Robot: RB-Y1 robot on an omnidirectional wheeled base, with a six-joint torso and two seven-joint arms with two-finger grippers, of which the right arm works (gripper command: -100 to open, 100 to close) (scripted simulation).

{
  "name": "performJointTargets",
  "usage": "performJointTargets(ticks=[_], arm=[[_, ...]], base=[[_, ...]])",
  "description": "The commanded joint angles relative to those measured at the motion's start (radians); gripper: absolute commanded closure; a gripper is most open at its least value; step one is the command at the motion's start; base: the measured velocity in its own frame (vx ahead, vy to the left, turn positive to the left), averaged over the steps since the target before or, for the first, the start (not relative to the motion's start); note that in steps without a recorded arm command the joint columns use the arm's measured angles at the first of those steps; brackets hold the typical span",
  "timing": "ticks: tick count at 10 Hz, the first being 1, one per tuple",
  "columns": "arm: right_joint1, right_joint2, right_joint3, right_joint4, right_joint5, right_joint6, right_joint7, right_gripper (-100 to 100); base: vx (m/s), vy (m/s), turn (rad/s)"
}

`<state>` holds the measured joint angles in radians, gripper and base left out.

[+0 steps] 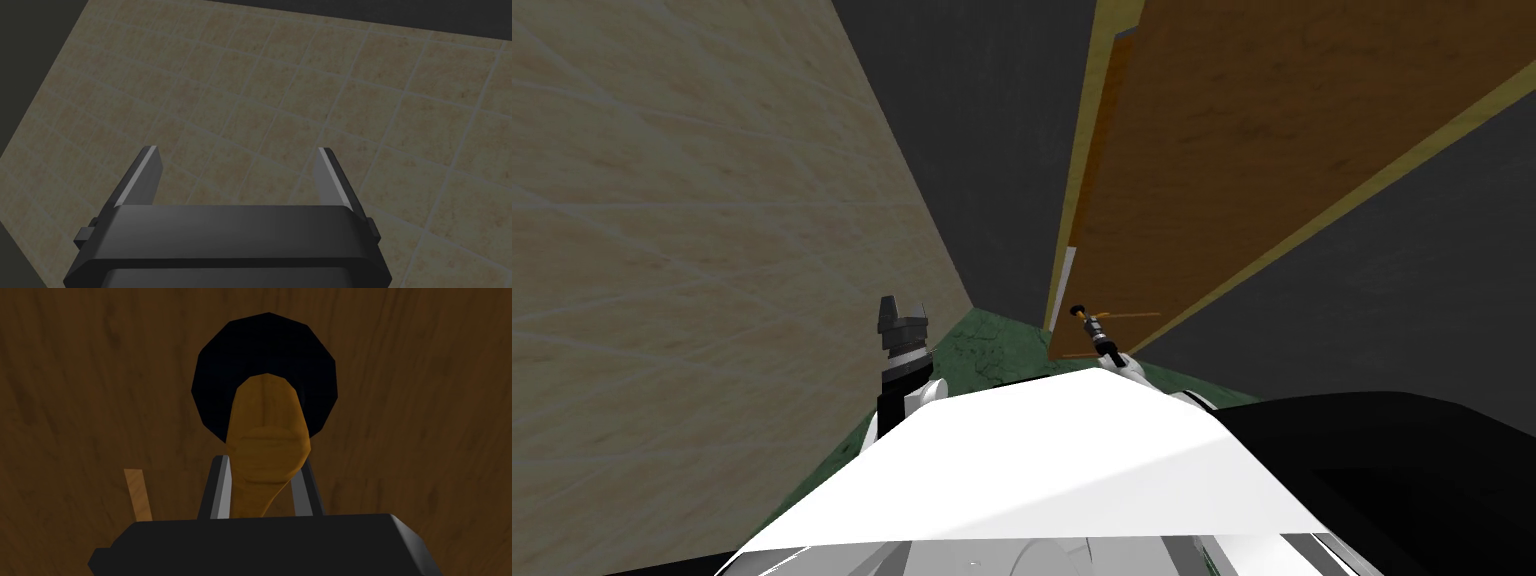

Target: Pull the door open

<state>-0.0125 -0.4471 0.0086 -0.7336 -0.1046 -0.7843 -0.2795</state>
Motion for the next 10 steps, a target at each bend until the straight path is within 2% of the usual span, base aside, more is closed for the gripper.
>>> performJointTargets(ticks=[1,2,3,8,9,10], arm=[[0.02,-0.02,0.017,-0.007,0.005,-0.027,-0.022,100],[0.025,-0.025,0.021,-0.008,0.007,-0.034,-0.027,100],[0.042,-0.041,0.035,-0.014,0.011,-0.056,-0.045,100],[0.085,-0.085,0.071,-0.028,0.023,-0.115,-0.092,100],[0.07,-0.077,0.071,-0.007,0.024,-0.118,-0.088,100],[0.09,-0.091,0.081,-0.002,0.025,-0.15,-0.104,100]], base=[[-0.155,-0.043,0.14],[-0.22,-0.088,0.122],[-0.207,-0.091,0.13],[-0.192,-0.052,0.089],[-0.091,-0.019,0.016],[-0.138,-0.061,0.156]])
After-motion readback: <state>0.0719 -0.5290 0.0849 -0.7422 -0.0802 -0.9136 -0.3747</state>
